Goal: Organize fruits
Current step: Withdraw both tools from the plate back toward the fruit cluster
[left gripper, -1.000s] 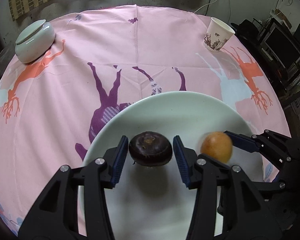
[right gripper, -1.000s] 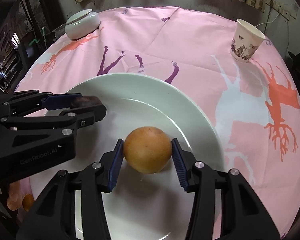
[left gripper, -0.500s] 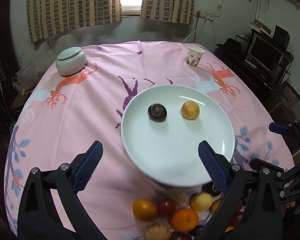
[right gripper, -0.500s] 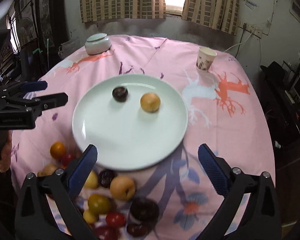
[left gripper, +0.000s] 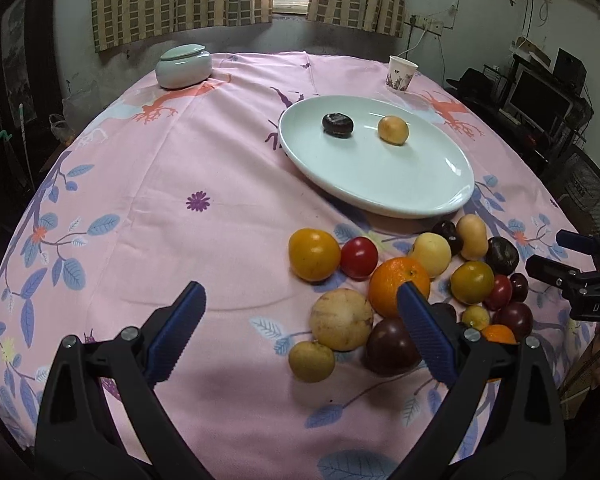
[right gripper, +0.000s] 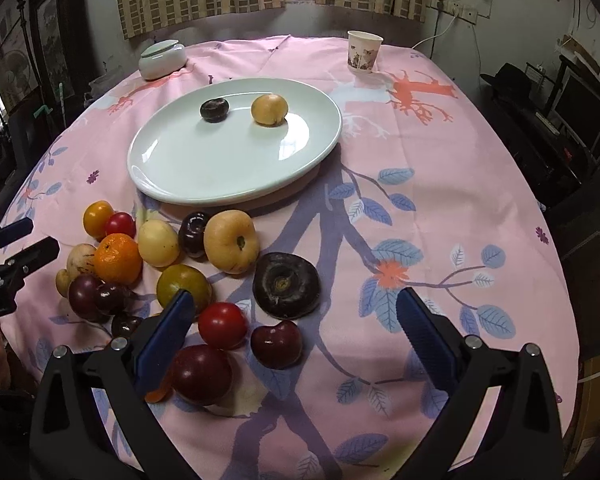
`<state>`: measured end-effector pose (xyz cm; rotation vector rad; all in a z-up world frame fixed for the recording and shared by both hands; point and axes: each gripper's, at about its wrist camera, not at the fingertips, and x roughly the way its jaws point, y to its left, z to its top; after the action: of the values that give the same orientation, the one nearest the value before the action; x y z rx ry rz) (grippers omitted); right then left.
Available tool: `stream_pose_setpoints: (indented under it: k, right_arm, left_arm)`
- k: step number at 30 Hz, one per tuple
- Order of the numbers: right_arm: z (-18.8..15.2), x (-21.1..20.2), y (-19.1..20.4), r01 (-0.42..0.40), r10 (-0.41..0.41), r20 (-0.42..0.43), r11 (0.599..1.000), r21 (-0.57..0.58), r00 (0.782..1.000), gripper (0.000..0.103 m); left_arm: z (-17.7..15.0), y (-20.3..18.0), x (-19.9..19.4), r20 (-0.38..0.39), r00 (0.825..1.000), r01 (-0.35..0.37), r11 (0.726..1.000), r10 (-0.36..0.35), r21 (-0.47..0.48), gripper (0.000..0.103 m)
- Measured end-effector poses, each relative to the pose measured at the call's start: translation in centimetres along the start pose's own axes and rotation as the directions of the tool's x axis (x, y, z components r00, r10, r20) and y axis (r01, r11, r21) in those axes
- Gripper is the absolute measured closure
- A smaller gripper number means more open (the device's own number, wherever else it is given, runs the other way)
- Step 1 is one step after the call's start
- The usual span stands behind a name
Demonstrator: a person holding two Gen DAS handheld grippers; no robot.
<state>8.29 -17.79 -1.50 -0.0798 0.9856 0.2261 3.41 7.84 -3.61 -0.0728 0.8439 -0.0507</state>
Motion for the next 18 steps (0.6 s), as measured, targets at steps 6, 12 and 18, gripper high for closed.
stream_pose_setpoints:
  k: [6,12,18]
  right_arm:
    - [-0.2,0.2,0.5,0.049,-0.049,-0.007,0.999,-0.015,0.999,0.002]
    - [-0.9,-0.8,1.9,-0.017,0.015,-0.025,0.997,-0.071,1.000,0.002]
    - [-3.7,-2.1,1.6,-0.067,0.064,-0.050,0.995,-0.069,0.997,0.003]
  left_arm:
    - [-0.6,0.1,0.3,-0.018,1.000,0.000,1.000,0.000,0.005,0.005]
    - [-0.7,0.3,0.6,-0.029,1.000,-0.003,1.000,0.003,0.003,0.005]
    - [-1.0,0.9,0.8,-0.035,0.999,-0.009,1.000,0.009,-0.005,0.005]
